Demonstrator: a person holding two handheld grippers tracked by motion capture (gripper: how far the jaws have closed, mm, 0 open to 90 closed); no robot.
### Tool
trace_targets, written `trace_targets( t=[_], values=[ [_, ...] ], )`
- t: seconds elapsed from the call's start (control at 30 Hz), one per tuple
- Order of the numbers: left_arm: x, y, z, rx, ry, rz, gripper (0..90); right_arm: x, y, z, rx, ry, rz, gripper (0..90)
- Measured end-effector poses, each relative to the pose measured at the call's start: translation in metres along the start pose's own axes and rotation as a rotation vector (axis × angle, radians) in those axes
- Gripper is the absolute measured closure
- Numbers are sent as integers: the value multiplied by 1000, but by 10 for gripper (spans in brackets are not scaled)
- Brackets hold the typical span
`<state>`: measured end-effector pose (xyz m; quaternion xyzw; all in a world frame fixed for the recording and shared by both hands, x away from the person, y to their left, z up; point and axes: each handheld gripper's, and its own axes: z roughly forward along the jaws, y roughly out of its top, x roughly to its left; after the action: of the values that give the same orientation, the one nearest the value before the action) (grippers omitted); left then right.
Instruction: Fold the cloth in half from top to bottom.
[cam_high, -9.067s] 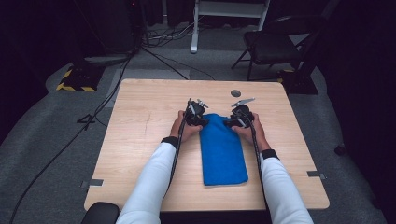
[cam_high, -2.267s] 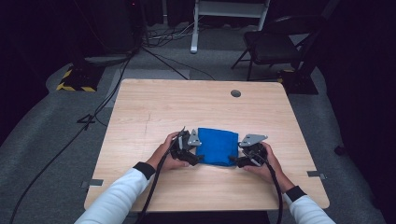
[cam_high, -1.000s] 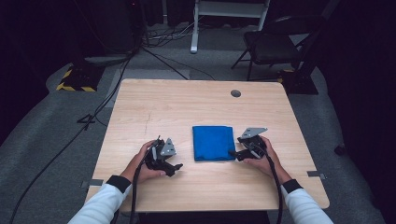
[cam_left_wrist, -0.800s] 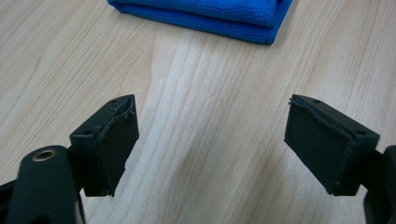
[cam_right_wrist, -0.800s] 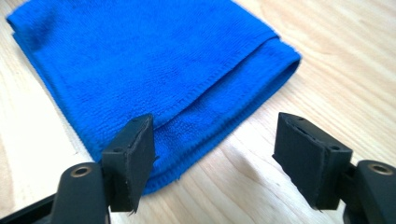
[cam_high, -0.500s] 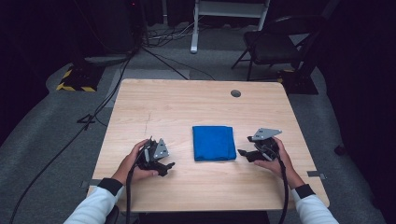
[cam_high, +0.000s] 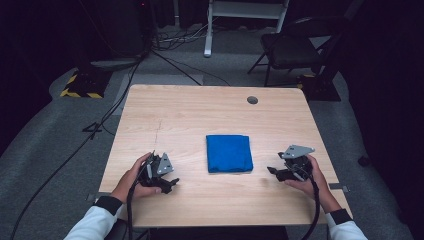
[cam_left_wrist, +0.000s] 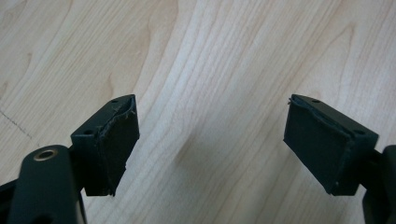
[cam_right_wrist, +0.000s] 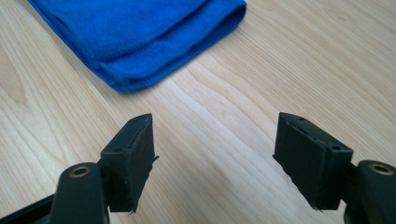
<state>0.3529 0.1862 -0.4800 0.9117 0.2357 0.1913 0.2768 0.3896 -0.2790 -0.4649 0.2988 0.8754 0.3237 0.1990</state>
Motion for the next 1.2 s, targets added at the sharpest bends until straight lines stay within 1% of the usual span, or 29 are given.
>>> trace_targets(
  t=[0.07,0.13,0.2,0.27,0.3,0.37,0.47,0.53,0.6,0.7,0.73,0.87,0.97,1.03,1.2],
  values=[
    [1,-3,-1,6,-11,-15,181,-1,-5,-3,1,-4,11,291],
    [2,-7,-2,-1,-16,-31,179,-3,-11,-6,7,-11,24,290],
    [4,-11,-4,-2,-43,-54,185,-5,-17,-8,11,-11,39,289],
    [6,-15,-5,-9,-63,-71,184,-8,-23,-11,7,-4,62,287],
    [7,-17,-6,-13,-69,-80,184,-10,-27,-12,6,-9,74,287],
    [8,-20,-6,-15,-72,-86,184,-13,-33,-15,6,-17,92,287],
    [10,-24,-4,4,-60,-85,182,-18,-45,-17,17,-40,118,284],
    [13,-28,-4,9,-79,-98,184,-22,-53,-18,28,-56,133,280],
    [17,-31,-5,4,-83,-107,183,-25,-61,-20,31,-64,157,278],
    [21,-38,-6,-5,-96,-139,178,-30,-71,-22,30,-72,191,272],
    [23,-40,-7,-7,-101,-147,178,-31,-75,-24,21,-70,211,273],
    [28,-49,-8,-21,-129,-210,176,-34,-85,-29,1,-64,253,261],
    [27,-55,-9,-57,-123,-219,177,-34,-92,-30,-30,-69,280,247],
    [26,-61,-8,-99,-120,-222,169,-33,-95,-31,-48,-77,286,243],
    [24,-61,-9,-97,-100,-247,164,-32,-97,-32,-53,-82,291,241]
  ],
)
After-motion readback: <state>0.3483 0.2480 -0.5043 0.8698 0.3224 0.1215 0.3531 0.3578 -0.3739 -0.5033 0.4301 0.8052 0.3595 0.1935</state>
